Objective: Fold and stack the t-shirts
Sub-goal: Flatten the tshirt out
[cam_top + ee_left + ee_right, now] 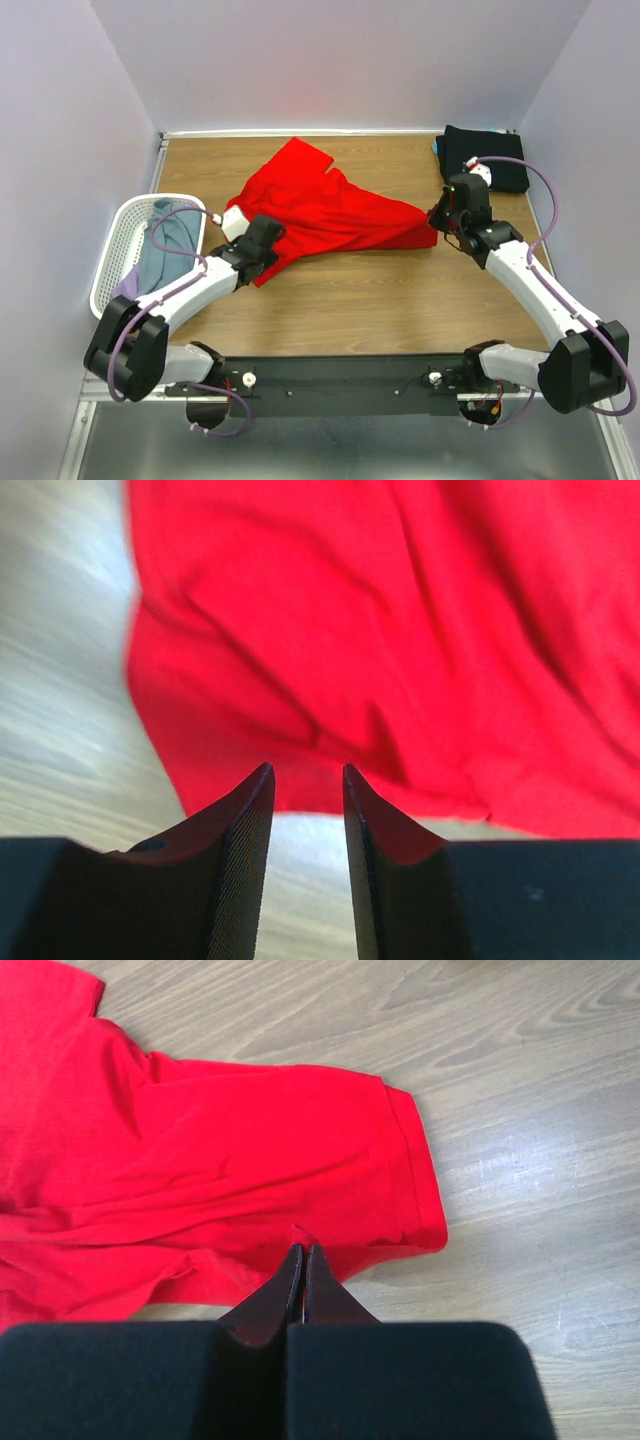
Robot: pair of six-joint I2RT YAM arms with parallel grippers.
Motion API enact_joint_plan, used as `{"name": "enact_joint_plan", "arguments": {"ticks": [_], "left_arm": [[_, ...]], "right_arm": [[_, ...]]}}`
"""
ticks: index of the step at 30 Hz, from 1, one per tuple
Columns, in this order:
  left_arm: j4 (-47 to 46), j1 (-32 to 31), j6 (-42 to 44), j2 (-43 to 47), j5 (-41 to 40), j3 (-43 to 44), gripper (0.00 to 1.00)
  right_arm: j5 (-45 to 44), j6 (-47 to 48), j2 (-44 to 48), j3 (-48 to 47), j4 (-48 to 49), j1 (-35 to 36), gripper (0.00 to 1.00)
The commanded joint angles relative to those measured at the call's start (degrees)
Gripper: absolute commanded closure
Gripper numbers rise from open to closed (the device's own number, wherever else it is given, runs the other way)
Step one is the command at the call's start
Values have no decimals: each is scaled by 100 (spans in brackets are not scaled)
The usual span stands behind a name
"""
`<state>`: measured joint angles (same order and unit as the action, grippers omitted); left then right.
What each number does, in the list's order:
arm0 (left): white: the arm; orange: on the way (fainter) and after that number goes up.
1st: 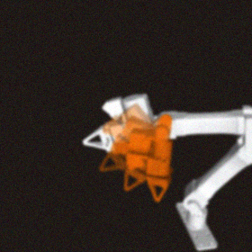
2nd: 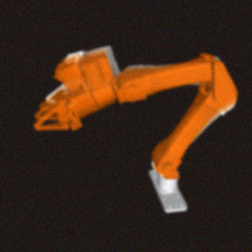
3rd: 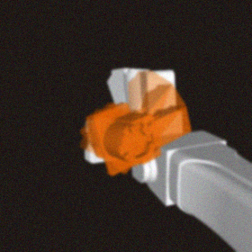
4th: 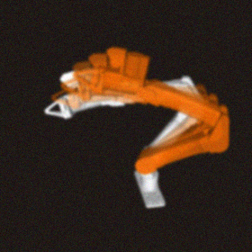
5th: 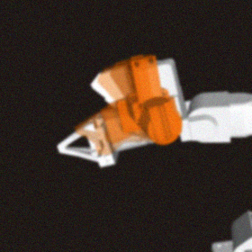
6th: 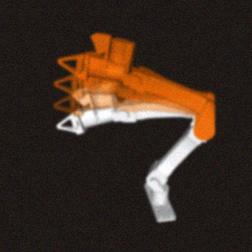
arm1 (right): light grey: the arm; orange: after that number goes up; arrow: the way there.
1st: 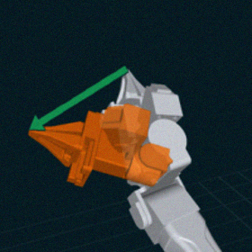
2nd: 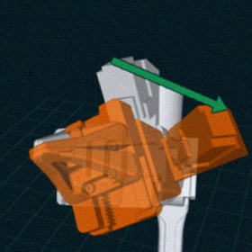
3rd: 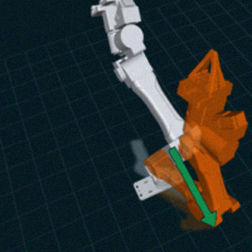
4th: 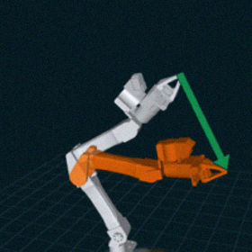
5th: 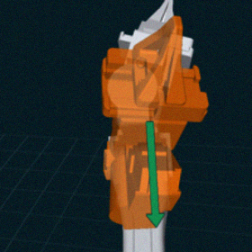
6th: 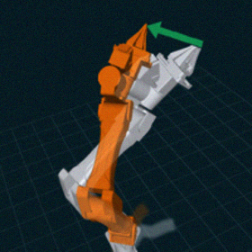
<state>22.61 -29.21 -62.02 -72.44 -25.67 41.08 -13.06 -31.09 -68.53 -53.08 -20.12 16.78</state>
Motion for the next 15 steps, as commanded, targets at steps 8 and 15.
{"name": "enact_joint_plan", "arguments": {"ticks": [8, 15], "left_arm": [[297, -471, -645, -516, -684, -135, 50], [358, -524, -785, -753, -913, -276, 50]], "right_arm": [[137, 24, -90, -1, 8, 10, 100], [154, 59, -151, 17, 52, 10, 100]]}}
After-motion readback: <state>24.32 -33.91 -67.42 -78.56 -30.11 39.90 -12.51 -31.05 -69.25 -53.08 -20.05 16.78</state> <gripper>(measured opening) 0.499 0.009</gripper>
